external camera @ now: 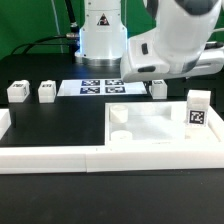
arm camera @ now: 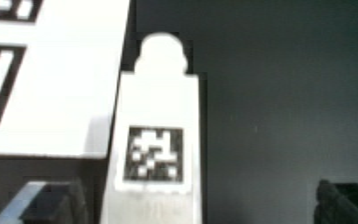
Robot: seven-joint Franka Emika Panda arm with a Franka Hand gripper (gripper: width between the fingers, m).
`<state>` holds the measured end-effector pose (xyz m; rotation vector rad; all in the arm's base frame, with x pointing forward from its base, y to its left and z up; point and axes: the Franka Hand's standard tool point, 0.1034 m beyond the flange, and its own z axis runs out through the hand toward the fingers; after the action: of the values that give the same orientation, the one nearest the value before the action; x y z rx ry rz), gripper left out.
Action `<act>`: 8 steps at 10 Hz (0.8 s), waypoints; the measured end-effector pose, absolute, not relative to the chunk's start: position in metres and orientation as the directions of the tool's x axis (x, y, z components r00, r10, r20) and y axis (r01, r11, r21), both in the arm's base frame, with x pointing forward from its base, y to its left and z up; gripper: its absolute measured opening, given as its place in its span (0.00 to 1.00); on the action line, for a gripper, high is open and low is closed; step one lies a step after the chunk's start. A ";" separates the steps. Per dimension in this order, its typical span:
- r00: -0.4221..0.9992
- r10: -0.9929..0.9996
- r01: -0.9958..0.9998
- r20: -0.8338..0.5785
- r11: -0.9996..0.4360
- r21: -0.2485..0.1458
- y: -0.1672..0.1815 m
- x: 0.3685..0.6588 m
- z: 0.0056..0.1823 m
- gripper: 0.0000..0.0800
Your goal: Assemble square table
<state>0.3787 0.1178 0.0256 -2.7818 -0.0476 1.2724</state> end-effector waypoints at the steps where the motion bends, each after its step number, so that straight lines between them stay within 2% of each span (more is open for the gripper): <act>1: 0.569 0.045 -0.024 -0.821 -0.997 -0.071 0.114 0.372 0.019 0.81; 3: 0.469 0.026 -0.035 -0.883 -0.998 -0.048 0.112 0.362 0.009 0.81; 4: 0.481 0.000 -0.044 -0.877 -0.999 -0.024 0.114 0.362 0.004 0.81; 8: 0.511 0.003 -0.041 -0.859 -0.999 -0.028 0.116 0.363 0.000 0.81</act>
Offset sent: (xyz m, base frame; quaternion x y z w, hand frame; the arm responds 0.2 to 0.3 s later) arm -0.0126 0.0014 -0.0176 -0.0246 -0.0055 0.0712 0.9971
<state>0.3631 0.1161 0.0005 -2.6915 0.0340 1.5303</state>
